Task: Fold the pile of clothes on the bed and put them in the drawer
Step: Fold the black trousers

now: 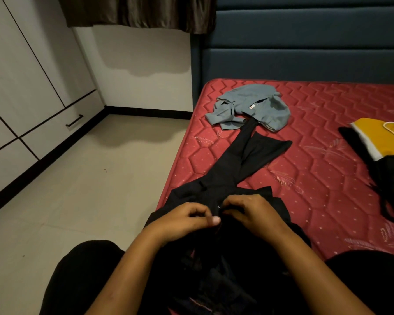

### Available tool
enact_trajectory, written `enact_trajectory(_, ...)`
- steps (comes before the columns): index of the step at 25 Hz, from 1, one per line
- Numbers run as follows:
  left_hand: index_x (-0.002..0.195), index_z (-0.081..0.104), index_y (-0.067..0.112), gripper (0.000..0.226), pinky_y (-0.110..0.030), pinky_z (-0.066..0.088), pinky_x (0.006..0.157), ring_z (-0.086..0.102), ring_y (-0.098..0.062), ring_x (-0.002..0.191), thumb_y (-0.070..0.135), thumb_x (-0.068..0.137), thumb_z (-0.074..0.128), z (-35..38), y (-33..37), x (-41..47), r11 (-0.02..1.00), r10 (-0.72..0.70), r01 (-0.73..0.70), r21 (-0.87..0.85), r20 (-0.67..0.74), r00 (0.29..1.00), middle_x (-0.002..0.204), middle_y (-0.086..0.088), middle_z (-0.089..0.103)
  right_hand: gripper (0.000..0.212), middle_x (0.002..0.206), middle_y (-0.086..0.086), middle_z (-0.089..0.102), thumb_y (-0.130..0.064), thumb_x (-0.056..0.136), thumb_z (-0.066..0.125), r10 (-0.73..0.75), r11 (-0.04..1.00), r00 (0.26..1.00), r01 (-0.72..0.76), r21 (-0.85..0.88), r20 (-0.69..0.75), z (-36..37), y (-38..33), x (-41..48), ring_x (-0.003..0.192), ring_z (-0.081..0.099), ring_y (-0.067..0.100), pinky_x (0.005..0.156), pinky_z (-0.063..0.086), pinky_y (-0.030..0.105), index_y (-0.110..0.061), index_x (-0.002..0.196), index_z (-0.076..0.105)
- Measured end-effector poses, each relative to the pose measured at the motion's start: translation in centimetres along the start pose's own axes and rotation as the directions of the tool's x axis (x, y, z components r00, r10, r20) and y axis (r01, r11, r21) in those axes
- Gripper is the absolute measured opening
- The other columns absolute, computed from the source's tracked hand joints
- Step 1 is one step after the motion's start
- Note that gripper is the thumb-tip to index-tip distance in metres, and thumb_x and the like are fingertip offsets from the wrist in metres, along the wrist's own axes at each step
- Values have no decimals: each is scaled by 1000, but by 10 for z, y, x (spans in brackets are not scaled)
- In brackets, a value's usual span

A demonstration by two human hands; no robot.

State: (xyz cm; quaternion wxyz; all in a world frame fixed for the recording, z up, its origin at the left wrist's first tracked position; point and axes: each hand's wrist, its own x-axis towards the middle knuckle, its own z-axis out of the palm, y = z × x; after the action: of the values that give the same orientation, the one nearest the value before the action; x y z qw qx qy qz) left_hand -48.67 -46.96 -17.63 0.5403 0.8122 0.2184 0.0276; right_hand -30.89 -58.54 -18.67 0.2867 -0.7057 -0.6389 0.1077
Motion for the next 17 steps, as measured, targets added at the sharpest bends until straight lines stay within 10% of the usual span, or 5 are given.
enact_trajectory(5,87,58,19,17,-28,33,57,37,-9,57,34,91,63,23,-4,12,994,-87,75,-79,-156,984,61,5,42,32,90,-15,69,-54,77,44,6,1000,1000,-6,-20,-18,2,5,-2,83,66,6,71,53,38,-33,98,58)
enact_trajectory(9,91,65,19,14,-29,41,74,51,-7,74,29,95,57,23,-3,12,968,-61,-2,-250,-245,968,77,3,58,17,85,-14,68,-40,81,64,14,999,999,-12,44,-46,-3,8,0,79,66,5,69,52,38,-27,89,57)
enact_trajectory(17,107,71,21,24,-30,50,84,67,-7,90,28,89,58,26,-3,10,946,167,-54,319,-338,926,97,5,73,26,80,-17,62,-41,79,69,84,994,993,-78,-70,84,-7,5,-2,80,62,9,71,50,39,-34,86,45)
